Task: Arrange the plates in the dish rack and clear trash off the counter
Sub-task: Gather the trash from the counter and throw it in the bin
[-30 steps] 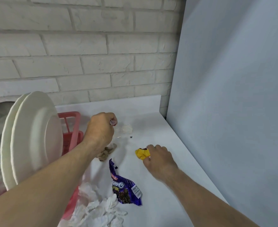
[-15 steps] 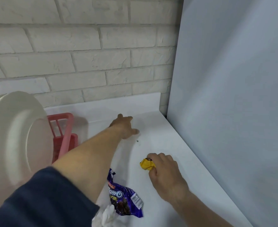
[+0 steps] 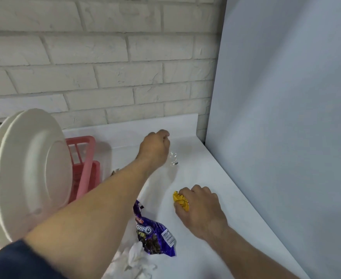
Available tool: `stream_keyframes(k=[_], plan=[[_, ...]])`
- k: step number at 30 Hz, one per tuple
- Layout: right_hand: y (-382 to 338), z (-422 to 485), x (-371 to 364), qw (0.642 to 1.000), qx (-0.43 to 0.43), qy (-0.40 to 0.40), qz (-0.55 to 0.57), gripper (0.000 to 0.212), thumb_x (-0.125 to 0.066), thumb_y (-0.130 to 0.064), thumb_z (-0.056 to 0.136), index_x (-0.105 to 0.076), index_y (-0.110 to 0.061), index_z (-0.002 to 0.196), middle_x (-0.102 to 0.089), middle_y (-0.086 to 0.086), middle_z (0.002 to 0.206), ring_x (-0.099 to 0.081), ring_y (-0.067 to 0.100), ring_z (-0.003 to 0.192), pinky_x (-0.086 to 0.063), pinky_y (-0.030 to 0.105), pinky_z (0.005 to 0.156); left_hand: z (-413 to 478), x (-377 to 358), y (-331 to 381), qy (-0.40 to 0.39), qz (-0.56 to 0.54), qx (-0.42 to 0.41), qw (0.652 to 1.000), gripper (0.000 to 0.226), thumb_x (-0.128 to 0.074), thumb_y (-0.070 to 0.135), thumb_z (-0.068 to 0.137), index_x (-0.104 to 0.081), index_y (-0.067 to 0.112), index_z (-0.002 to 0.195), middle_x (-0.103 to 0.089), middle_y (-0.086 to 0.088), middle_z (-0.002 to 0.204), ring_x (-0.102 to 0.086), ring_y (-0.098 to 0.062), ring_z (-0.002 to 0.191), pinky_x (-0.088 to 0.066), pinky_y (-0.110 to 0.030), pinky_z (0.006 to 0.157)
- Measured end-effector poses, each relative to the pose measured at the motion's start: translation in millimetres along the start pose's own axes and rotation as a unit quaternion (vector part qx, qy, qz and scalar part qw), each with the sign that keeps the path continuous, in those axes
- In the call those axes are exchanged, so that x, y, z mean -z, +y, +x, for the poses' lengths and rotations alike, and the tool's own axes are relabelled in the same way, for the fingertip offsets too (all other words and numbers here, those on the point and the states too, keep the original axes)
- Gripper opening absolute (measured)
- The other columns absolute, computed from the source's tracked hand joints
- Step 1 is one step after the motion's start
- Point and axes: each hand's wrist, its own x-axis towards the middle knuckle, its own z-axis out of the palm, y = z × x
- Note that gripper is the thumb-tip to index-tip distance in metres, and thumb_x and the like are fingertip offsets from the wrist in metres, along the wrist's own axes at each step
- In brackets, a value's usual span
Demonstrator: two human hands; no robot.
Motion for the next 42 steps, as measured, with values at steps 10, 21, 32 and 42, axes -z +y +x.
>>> stream_keyframes(k=[10, 21, 32, 42], plan=[[-7.3, -29.2, 32.8, 0.988, -0.046, 0.055, 0.134, 0.022, -0.050, -0.040, 0.095, -0.054, -0.018, 0.095, -0.051, 0.000, 0.090, -0.053, 0.024, 0.082, -0.039, 0.031, 0.067, -116.7, 109.3, 35.7, -0.099, -0.164, 0.113, 0.975, 0.073, -0.069, 0.079, 0.053, -0.055, 0.024, 0.100, -0.055, 0.005, 0.093, -0.057, -0.014, 0.081, -0.044, -0.028, 0.058], [-82.5, -135.8, 93.8, 0.934, -0.100, 0.024, 0.341, 0.027, -0.050, -0.013, 0.096, -0.050, -0.035, 0.112, -0.063, 0.009, 0.088, -0.051, 0.011, 0.042, -0.044, 0.023, 0.040, -227.1, 153.4, -1.2, -0.020, -0.205, 0.006, 0.978, 0.016, -0.057, 0.010, 0.089, -0.055, 0.023, 0.079, -0.055, -0.008, 0.062, -0.062, -0.037, 0.058, -0.045, -0.025, 0.036], [-211.5, -312.0, 54.1, 0.913, -0.185, 0.109, 0.347, 0.017, -0.072, -0.040, 0.082, -0.061, -0.027, 0.080, -0.057, -0.009, 0.067, -0.049, 0.004, 0.054, -0.038, 0.012, 0.046, -393.3, 208.9, -68.9, -0.096, -0.188, -0.057, 0.976, 0.008, -0.065, 0.029, 0.088, -0.067, 0.024, 0.094, -0.060, -0.005, 0.071, -0.060, -0.020, 0.050, -0.053, -0.025, 0.044], [-219.2, -414.0, 6.2, 0.921, -0.161, -0.056, 0.349, 0.065, -0.057, 0.001, 0.089, -0.035, -0.032, 0.140, -0.052, -0.020, 0.108, -0.057, 0.004, 0.092, -0.047, 0.015, 0.075, -511.9, 187.5, -101.0, -0.178, -0.195, -0.092, 0.960, 0.056, -0.066, 0.008, 0.083, -0.030, 0.039, 0.113, -0.033, 0.008, 0.105, -0.045, 0.001, 0.089, -0.038, -0.006, 0.071]])
